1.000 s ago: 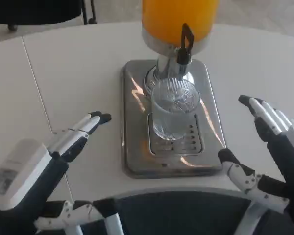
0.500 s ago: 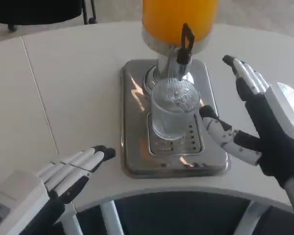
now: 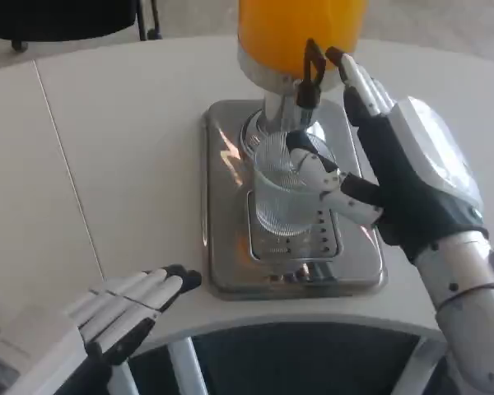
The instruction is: Grasp the cup under the faucet to collect the drink, then remove the cup.
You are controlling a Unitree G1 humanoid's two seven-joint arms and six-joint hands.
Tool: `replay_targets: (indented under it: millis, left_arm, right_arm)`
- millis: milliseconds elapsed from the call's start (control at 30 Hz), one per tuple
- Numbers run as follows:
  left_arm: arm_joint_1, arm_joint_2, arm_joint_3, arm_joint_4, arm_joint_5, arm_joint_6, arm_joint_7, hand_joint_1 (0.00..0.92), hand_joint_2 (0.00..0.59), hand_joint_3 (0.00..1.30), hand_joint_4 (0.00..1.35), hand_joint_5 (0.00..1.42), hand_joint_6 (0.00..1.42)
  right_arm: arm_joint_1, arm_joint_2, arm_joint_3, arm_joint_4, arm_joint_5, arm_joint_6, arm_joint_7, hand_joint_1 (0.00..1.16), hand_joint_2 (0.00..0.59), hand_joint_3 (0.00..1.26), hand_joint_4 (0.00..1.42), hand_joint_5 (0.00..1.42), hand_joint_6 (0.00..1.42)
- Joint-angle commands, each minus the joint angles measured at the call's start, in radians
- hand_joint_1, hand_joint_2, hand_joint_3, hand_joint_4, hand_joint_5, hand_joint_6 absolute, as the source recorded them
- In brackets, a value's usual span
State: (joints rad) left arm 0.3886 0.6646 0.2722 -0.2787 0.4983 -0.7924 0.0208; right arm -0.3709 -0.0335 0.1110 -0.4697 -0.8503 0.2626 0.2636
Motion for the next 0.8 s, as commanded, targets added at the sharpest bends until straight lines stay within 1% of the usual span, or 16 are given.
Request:
replay_targets:
  millis: [33,133,267,467,600,800]
  left_arm:
    - [0.015,-0.015,0.002,-0.020,0.021,-0.021,-0.020,0.000,0.096,0.09,0.00,0.10,0.16]
    - [0.017,-0.022,-0.002,-0.018,0.029,-0.020,-0.025,0.000,0.096,0.09,0.00,0.10,0.16]
    - [0.011,-0.029,-0.007,-0.014,0.039,-0.019,-0.027,0.000,0.097,0.09,0.00,0.10,0.16]
    - [0.008,-0.036,-0.013,-0.020,0.045,-0.011,-0.038,0.000,0.097,0.10,0.00,0.10,0.16]
    - [0.008,-0.036,-0.014,-0.018,0.047,-0.009,-0.048,0.000,0.098,0.10,0.00,0.11,0.16]
    - [0.000,-0.039,-0.017,-0.015,0.047,0.001,-0.060,0.000,0.098,0.10,0.01,0.11,0.16]
  right_arm:
    - [-0.046,0.000,0.031,0.031,0.029,0.009,-0.036,0.30,0.469,0.00,0.00,0.00,0.01]
    - [-0.065,0.003,0.051,0.029,0.039,0.015,-0.041,0.29,0.468,0.00,0.00,0.00,0.01]
    - [-0.061,-0.003,0.067,0.008,0.054,0.015,-0.050,0.29,0.468,0.00,0.00,0.00,0.00]
    - [-0.037,-0.016,0.076,-0.006,0.104,-0.015,-0.077,0.29,0.474,0.00,0.00,0.00,0.00]
    - [-0.034,-0.025,0.089,-0.011,0.125,-0.026,-0.096,0.29,0.475,0.00,0.00,0.00,0.00]
    - [-0.036,-0.035,0.110,-0.010,0.133,-0.008,-0.088,0.29,0.475,0.00,0.00,0.00,0.00]
